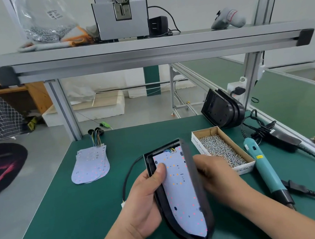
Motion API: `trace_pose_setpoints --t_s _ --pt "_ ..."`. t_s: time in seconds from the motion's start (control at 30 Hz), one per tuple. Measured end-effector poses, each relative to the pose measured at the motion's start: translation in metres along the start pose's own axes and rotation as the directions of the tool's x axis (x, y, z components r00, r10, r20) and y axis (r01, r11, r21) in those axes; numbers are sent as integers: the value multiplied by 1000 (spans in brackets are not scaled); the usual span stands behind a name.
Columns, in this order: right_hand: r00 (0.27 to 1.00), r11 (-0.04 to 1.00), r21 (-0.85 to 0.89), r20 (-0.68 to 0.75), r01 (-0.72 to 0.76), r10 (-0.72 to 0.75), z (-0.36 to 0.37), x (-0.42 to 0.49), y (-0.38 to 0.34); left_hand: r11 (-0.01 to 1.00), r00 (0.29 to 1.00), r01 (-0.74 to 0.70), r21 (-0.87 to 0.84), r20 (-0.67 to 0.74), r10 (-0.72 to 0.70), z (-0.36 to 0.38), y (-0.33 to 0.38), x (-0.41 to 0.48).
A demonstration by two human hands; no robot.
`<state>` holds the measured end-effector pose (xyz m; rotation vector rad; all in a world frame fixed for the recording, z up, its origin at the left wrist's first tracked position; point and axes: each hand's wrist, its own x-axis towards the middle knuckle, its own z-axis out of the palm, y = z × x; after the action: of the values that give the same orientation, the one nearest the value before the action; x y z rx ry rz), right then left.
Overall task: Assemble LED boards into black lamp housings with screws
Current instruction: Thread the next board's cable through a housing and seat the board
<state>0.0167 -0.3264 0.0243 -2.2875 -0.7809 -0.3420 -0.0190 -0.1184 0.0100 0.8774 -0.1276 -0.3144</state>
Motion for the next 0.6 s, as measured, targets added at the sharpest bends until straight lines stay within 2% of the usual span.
trace_pose_setpoints --t_s 0.1,0.27,0.5,0.6 --pt "999 999 7 -23 -42 42 1 3 -4 998 997 62 19 -38 -61 2 3 -2" --pt "991 991 -15 5 -131 131 0 3 -4 995 996 90 49 -12 -90 5 5 -5" --pt "996 969 -232 -8 -87 88 -2 1 -14 997 996 81 -17 -38 -82 6 -1 -3" --pt "995 955 -284 32 -82 95 -3 1 -18 997 995 70 -41 -62 -72 6 -3 -1"
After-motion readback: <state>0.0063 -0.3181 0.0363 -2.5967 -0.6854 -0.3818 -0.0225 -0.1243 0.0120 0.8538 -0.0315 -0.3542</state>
